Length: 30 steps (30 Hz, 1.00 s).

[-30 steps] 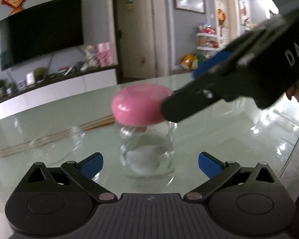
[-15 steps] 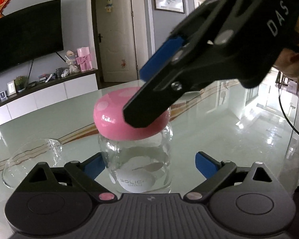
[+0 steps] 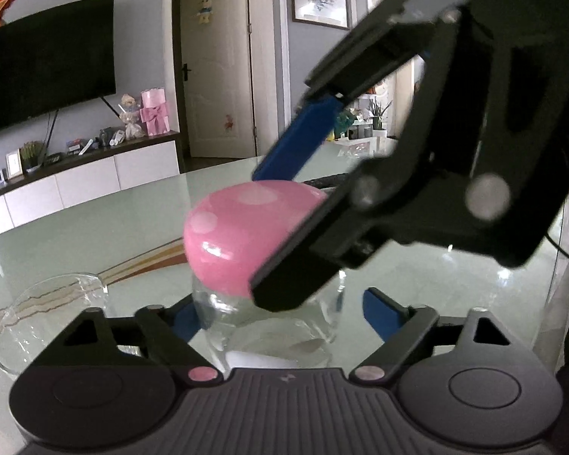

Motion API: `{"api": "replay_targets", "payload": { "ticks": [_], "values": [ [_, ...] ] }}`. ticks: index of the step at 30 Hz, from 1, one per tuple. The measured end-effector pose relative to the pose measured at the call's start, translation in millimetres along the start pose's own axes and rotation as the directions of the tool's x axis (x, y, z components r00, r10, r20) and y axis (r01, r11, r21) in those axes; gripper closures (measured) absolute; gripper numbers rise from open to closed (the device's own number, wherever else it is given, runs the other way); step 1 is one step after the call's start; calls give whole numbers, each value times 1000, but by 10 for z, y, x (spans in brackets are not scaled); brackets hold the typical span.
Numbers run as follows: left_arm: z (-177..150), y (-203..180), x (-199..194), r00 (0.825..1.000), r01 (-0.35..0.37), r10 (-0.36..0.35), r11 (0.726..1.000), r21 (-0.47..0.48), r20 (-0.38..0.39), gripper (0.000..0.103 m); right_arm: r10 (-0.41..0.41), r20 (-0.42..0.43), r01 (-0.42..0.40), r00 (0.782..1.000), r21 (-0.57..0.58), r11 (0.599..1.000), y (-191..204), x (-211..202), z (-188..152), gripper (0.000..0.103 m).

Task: Unscrew bottle cap and pour

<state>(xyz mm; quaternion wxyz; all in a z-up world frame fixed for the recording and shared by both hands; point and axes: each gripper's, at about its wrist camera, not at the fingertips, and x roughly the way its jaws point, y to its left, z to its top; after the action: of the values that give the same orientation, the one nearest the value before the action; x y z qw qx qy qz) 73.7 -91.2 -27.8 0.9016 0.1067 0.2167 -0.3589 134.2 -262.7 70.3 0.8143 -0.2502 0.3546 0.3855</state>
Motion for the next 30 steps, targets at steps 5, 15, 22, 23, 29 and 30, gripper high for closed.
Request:
{"api": "replay_targets", "payload": {
  "ticks": [5, 15, 22, 23, 29, 30],
  "values": [
    [-21, -27, -109, 1000, -2, 2, 1000, -13, -4, 29, 7, -13, -7, 1000, -3, 1000, -28, -17, -28, 38],
    [-6, -116, -163, 1000, -11, 11, 1000, -17, -9, 30, 17, -22, -17, 1000, -21, 1000, -5, -64, -55, 38],
    [44, -45, -112, 1000, -6, 5, 1000, -16, -12, 30, 39, -31, -40, 999, -51, 998, -34, -62, -39, 39],
    [50, -34, -107, 1000, -3, 2, 1000, -15, -12, 30, 44, -31, -46, 999, -56, 997, -45, -61, -36, 39],
    [65, 8, -115, 1000, 7, -8, 1000, -10, -14, 30, 73, -37, -77, 997, -105, 991, -69, -52, -32, 39],
    [67, 14, -114, 1000, 8, -8, 1000, -9, -14, 30, 78, -37, -81, 996, -112, 990, -71, -50, -31, 39]
  ]
}}
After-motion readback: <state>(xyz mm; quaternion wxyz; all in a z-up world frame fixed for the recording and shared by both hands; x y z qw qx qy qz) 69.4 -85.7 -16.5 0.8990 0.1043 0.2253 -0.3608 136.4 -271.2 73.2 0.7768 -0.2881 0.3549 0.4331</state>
